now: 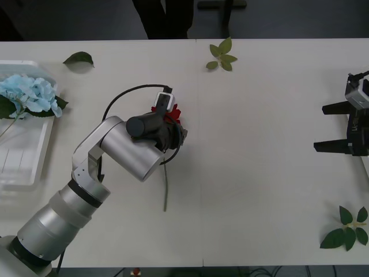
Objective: Place the red flowers into the right box and the blue flowers into the left box. If a person shows an open palm, hand one flower to the person first, then continue sorting.
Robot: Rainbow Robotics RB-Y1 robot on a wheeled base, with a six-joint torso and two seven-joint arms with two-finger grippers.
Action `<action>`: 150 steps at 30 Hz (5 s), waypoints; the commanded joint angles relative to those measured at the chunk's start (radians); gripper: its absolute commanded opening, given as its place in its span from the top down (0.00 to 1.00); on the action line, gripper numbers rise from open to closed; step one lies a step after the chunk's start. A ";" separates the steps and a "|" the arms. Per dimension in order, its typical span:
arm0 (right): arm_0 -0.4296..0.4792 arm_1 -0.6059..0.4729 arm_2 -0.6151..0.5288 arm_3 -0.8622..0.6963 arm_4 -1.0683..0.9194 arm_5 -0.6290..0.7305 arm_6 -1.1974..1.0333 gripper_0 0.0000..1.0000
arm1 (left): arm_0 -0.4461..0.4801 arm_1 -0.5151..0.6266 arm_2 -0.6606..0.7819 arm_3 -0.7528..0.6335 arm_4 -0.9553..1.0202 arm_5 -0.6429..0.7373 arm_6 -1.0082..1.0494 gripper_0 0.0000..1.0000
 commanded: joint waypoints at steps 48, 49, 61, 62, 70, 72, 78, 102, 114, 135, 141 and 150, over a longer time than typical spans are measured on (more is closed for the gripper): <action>-0.010 -0.003 0.005 -0.023 -0.134 0.054 0.028 0.00 | 0.000 0.198 0.236 -0.299 1.066 -0.082 -0.490 1.00; -0.010 -0.001 0.005 -0.022 -0.152 0.055 0.028 0.00 | 0.001 0.200 0.249 -0.299 1.172 -0.080 -0.544 1.00; -0.010 0.014 0.026 -0.023 -0.341 0.048 0.026 0.00 | 0.012 0.183 0.170 -0.354 1.646 -0.289 -0.772 1.00; -0.010 0.019 0.026 -0.022 -0.349 0.046 -0.002 0.00 | 0.013 0.180 0.151 -0.363 1.654 -0.323 -0.772 1.00; -0.010 0.077 0.042 -0.023 -0.395 0.014 -0.294 0.00 | 0.015 0.082 0.002 -0.383 1.611 -0.541 -0.784 1.00; -0.010 0.086 0.045 -0.022 -0.401 0.012 -0.358 0.00 | 0.017 0.059 -0.015 -0.379 1.588 -0.559 -0.781 1.00; -0.010 0.089 0.054 -0.023 -0.431 0.031 -0.545 0.00 | 0.015 -0.006 -0.015 -0.353 1.528 -0.565 -0.778 1.00; 0.032 0.091 0.114 -0.029 -0.545 0.035 -0.728 0.00 | 0.021 -0.004 -0.010 -0.345 1.490 -0.562 -0.775 1.00; 0.032 0.129 0.146 -0.059 -0.543 0.003 -0.768 0.50 | 0.023 -0.004 -0.010 -0.345 1.490 -0.562 -0.775 1.00; 0.038 0.150 0.175 -0.062 -0.560 -0.006 -0.811 1.00 | 0.024 -0.004 -0.011 -0.345 1.490 -0.562 -0.774 1.00; 0.047 0.150 0.170 -0.071 -0.569 -0.006 -0.811 1.00 | 0.029 0.001 -0.011 -0.345 1.491 -0.562 -0.774 0.10; 0.068 0.150 0.155 -0.102 -0.571 -0.006 -0.814 1.00 | 0.030 0.057 0.001 -0.353 1.523 -0.519 -0.781 0.00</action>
